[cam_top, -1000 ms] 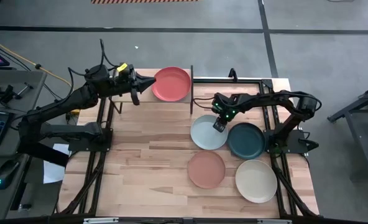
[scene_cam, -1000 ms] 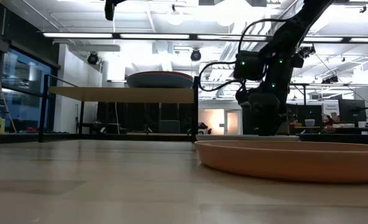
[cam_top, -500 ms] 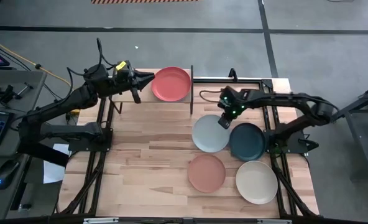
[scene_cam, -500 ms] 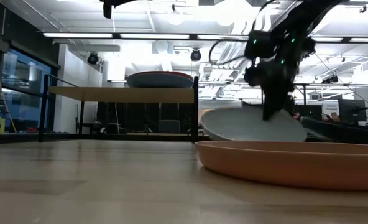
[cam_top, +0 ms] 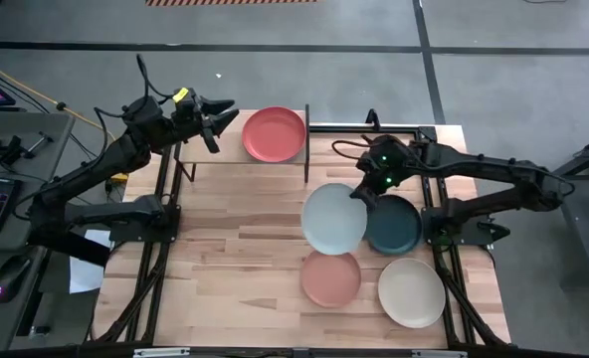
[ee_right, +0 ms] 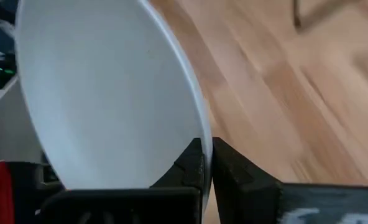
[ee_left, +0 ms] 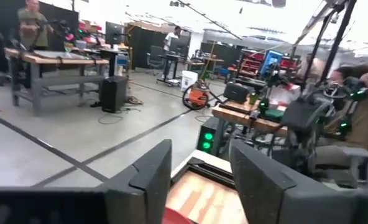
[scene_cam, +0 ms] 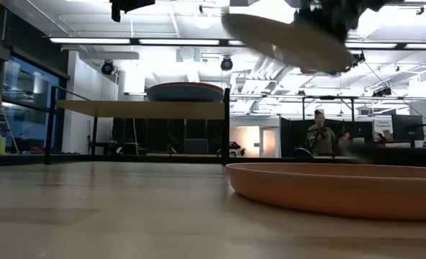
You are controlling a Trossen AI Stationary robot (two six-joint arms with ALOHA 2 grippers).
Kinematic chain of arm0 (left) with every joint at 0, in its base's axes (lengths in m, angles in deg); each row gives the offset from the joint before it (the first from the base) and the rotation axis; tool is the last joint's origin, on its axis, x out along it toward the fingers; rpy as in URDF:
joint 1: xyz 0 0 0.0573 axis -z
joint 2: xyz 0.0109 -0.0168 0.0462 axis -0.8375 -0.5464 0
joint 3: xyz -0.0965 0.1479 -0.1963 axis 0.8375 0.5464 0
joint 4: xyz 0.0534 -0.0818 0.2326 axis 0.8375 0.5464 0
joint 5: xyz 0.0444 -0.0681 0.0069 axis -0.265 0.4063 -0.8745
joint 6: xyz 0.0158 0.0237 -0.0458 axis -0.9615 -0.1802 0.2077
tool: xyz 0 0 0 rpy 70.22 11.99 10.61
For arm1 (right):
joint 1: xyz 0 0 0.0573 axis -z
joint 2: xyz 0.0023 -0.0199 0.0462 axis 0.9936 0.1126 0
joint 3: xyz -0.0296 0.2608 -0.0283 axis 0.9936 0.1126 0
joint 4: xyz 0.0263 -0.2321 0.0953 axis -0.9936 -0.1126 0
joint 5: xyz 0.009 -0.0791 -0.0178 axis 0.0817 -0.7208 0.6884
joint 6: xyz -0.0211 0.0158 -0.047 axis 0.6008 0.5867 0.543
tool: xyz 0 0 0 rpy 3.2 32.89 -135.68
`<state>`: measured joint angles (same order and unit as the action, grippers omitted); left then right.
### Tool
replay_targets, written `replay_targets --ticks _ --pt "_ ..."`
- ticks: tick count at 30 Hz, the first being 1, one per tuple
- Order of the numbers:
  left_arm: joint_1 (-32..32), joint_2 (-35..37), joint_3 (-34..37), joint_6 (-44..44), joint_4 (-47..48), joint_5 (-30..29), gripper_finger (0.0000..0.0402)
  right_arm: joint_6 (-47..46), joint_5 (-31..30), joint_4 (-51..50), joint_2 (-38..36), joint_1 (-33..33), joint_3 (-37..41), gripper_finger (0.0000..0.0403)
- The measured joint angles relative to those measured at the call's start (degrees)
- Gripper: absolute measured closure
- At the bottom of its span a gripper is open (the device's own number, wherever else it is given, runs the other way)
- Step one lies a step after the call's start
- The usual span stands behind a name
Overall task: Place and stack plates onto a shelf
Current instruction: Put the gray plate on the shelf
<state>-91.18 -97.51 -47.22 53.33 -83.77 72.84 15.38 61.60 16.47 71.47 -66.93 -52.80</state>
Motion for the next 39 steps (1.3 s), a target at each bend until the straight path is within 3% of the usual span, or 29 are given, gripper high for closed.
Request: replay_targets --ticks 5,11,19,26,31,39 --pt "0.2 0.03 -3.94 -0.32 6.32 0.25 0.021 1.75 -5.78 0.14 2.55 -3.98 -11.65 0.0403" --pt "0.22 0.03 -10.58 -3.59 13.85 0.56 0.0187 3.49 -7.74 0.11 6.79 -2.77 -24.43 0.0403" --pt "0.2 0.05 -19.85 -10.07 17.61 -0.66 0.0185 0.32 -22.34 1.68 22.05 2.86 -42.16 0.0403" --pt "0.2 0.01 -20.97 -13.42 18.91 -0.86 0.0185 -6.52 -19.2 3.38 36.53 9.58 -53.98 0.0403" --pt "0.2 -0.01 -20.97 -15.35 23.15 -1.46 0.0185 -13.94 -15.47 7.13 43.55 10.57 -58.38 0.0403" --pt "0.2 0.01 -20.97 -16.41 30.11 -13.11 0.0186 -26.24 -15.06 20.76 54.75 8.28 -61.01 0.0403"
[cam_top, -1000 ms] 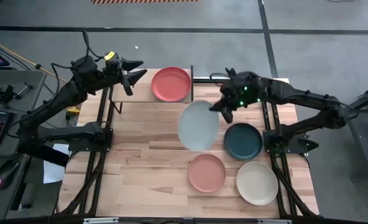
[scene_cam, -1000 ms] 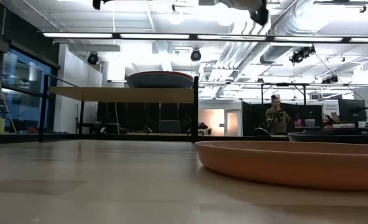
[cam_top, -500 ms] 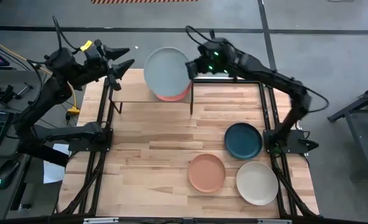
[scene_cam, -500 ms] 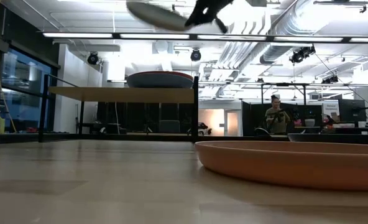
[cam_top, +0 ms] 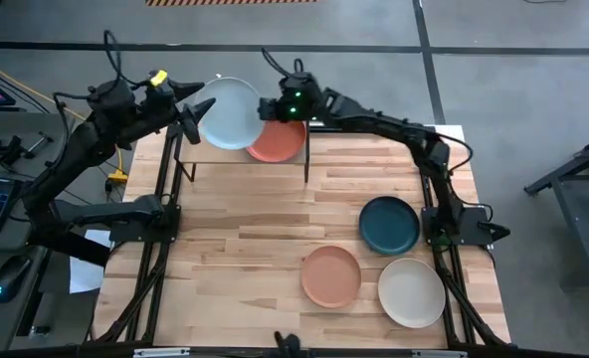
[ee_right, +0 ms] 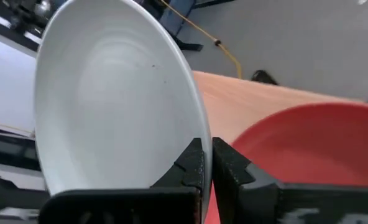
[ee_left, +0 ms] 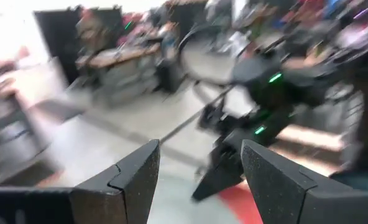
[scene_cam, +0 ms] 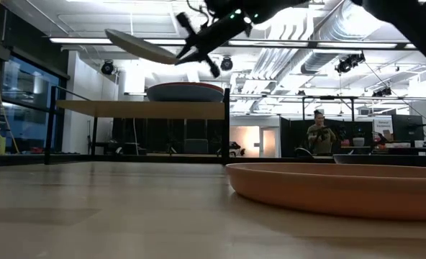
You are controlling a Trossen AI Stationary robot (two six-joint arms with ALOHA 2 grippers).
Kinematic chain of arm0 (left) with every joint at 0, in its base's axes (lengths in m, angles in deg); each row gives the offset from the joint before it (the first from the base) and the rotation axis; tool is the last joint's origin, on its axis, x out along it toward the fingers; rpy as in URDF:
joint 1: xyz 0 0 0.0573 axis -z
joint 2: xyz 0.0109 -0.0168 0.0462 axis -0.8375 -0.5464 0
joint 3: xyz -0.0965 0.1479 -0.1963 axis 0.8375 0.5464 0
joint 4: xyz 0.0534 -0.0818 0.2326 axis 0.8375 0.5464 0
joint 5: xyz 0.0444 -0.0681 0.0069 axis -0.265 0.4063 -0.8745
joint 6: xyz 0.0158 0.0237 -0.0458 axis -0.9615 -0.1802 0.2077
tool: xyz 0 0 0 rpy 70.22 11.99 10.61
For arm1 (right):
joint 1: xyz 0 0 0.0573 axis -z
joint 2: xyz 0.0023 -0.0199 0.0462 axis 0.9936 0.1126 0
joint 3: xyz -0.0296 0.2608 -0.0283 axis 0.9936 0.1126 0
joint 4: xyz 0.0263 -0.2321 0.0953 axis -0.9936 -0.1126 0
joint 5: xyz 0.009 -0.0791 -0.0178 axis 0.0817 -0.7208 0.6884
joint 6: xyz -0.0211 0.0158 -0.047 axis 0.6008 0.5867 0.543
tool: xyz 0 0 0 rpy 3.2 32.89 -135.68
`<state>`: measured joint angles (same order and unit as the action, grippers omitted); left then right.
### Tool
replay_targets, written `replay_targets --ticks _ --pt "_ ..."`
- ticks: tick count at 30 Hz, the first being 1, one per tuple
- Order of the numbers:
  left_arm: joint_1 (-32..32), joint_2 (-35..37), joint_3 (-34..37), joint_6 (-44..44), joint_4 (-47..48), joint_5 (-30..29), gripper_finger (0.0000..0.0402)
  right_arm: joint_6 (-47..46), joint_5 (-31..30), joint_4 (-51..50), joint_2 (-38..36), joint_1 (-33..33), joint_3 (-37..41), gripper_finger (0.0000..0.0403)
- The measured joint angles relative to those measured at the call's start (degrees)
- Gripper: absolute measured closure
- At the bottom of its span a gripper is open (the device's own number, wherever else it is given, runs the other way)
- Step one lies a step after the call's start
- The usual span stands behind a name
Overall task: Place and stack plates onto a shelf
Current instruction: Put the gray plate on the shelf
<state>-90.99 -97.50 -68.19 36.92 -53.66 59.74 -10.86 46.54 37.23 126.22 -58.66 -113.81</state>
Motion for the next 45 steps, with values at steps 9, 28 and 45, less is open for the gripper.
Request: replay_targets --ticks 9,28,45 --pt "-0.37 -1.47 0.02 15.44 22.57 -24.83 0.0186 -1.37 -1.03 1.89 2.62 -0.5 -0.16 0.0403" --pt "-9.93 -11.61 0.04 31.64 26.47 -13.43 0.0186 1.34 1.52 0.11 2.38 0.61 -0.16 0.0403" --pt "-10.19 -11.28 0.04 32.03 26.31 -11.66 0.0387 3.42 4.86 0.14 2.38 0.77 -0.04 0.0402"
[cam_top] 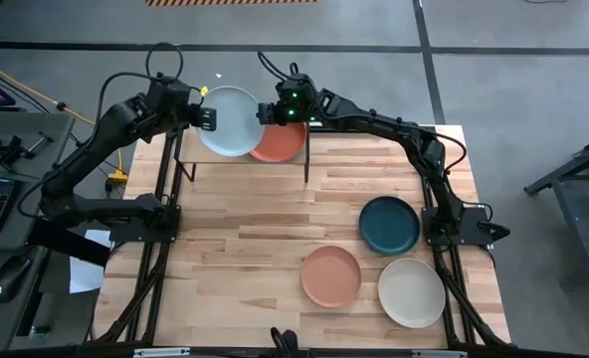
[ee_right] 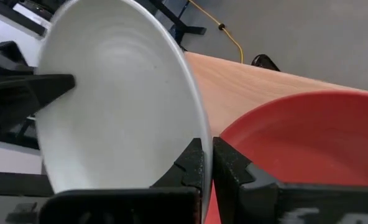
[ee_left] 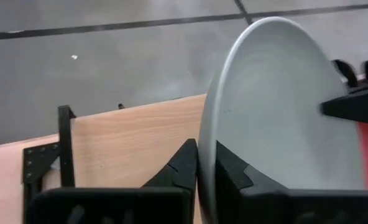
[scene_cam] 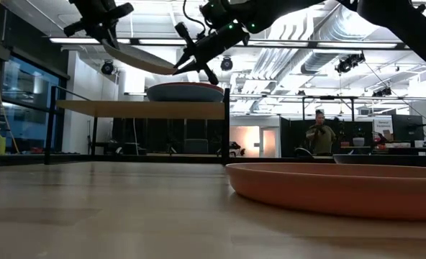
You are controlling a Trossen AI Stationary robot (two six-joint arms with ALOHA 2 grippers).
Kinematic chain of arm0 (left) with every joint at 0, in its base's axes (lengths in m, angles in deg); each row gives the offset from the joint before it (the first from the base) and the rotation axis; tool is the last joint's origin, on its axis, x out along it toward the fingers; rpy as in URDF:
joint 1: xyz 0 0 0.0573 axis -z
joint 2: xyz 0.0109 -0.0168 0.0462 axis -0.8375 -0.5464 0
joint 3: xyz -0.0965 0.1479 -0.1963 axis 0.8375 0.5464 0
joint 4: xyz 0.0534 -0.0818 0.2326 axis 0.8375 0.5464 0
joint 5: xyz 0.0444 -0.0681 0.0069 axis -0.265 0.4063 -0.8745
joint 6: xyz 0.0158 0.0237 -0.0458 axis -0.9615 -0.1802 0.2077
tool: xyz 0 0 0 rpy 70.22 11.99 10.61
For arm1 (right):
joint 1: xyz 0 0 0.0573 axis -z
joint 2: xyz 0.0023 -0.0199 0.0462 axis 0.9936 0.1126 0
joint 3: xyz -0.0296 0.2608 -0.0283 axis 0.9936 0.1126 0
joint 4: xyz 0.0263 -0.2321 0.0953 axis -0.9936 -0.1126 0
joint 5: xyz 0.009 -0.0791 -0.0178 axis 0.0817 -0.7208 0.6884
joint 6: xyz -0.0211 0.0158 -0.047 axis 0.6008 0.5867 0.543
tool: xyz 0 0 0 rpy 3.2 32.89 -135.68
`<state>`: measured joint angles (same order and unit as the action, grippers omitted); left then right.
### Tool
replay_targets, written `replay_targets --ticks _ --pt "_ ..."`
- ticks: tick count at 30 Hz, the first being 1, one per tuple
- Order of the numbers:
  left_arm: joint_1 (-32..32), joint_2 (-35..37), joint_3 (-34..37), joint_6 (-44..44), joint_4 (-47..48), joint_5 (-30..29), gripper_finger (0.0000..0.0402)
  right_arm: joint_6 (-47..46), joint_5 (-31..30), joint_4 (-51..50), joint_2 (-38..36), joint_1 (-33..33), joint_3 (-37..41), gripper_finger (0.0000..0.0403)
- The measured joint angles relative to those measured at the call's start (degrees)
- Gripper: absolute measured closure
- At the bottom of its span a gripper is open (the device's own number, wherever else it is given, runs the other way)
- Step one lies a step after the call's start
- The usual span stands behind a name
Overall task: Place and stack plates onto a shelf
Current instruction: Put the gray plate on the shelf
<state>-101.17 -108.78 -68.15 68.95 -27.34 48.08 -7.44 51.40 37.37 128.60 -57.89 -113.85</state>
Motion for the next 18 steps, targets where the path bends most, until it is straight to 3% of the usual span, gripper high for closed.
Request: replay_targets --ticks 6,10,18 --pt "-0.03 1.94 -0.03 -1.16 2.63 -3.72 0.0396 3.23 0.22 -2.56 -1.24 1.05 0.03 0.0387" --pt "-1.05 3.6 0.09 -0.78 5.88 -8.97 0.0397 6.89 -1.14 -6.53 -4.21 3.73 -0.03 0.0338" --pt "-1.86 5.0 0.22 3.02 8.8 -10.85 0.0398 17.6 -3.9 -19.05 -11.35 7.02 -0.06 0.0242"
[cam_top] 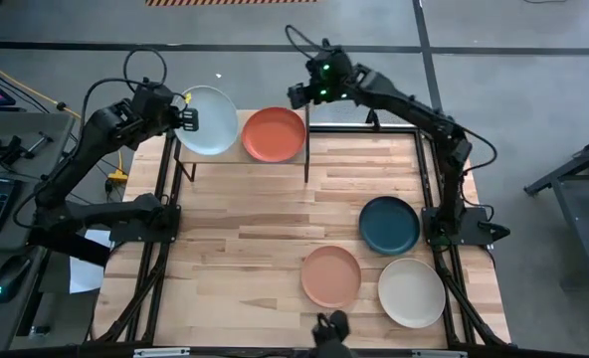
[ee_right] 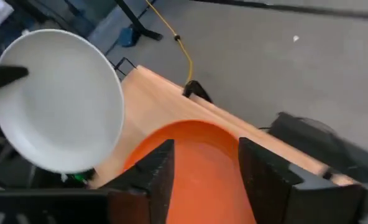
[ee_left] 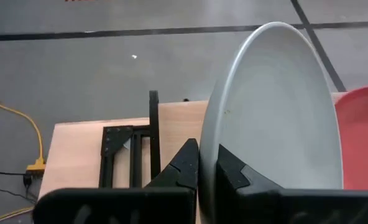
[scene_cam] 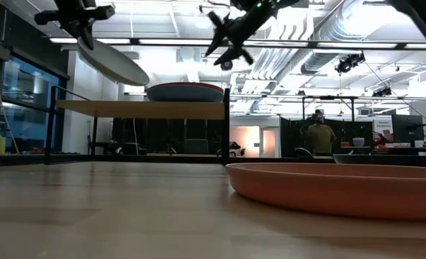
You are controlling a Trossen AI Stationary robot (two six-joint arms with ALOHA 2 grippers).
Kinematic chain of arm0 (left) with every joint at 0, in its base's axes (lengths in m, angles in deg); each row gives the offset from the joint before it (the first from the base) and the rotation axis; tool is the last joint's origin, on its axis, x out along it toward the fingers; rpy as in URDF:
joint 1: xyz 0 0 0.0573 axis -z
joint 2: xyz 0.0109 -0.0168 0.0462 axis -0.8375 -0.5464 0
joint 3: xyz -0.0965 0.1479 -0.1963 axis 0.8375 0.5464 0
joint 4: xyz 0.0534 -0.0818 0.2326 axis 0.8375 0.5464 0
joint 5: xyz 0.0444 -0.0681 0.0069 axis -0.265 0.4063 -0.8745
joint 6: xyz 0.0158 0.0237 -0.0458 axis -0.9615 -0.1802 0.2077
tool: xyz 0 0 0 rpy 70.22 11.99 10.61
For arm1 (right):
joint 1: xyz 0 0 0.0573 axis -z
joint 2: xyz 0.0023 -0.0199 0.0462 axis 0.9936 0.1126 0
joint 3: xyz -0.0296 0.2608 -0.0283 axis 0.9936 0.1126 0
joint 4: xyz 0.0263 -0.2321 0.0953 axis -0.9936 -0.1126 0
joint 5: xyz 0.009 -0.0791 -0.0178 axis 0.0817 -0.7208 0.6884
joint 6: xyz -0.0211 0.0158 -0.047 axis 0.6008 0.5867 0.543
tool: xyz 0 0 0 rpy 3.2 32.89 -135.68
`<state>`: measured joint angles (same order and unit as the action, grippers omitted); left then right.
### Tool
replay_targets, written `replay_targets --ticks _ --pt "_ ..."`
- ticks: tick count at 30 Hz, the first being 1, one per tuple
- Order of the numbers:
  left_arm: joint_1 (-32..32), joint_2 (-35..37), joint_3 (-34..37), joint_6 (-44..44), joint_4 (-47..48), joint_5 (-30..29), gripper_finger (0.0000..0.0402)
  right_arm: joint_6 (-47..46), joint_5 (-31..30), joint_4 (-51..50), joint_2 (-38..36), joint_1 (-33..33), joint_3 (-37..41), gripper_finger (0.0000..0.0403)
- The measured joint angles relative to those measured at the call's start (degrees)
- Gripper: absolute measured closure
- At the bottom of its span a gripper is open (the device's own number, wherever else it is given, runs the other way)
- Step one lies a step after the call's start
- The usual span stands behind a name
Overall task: Place and stack plates onto a shelf
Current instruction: Put the gray plate on the shelf
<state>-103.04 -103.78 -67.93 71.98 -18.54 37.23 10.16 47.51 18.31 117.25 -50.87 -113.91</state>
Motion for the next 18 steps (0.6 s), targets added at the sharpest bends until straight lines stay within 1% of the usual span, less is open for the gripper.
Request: replay_targets --ticks 2,8,10,13,18 --pt "0.03 0.09 1.64 1.36 0.06 -0.57 0.0398 3.0 -0.73 -3.79 -1.85 0.28 -0.01 0.0234" --pt "0.03 0.66 9.38 7.6 -1.27 1.38 0.0398 10.99 -3.04 -14.51 -8.22 -0.4 -0.01 0.0231" --pt "0.08 0.74 10.87 8.93 -3.76 1.27 0.0398 12.83 -4.49 -17.96 -9.95 -1.19 0.01 0.0231" --pt "0.09 0.68 12.32 9.24 -6.49 1.27 0.0398 13.94 -6.38 -20.61 -12.42 -3.0 0.03 0.0231" --pt "0.09 0.66 12.55 9.96 -7.36 0.73 0.0398 13.91 -6.58 -22.08 -15.3 -6.68 0.03 0.0231"
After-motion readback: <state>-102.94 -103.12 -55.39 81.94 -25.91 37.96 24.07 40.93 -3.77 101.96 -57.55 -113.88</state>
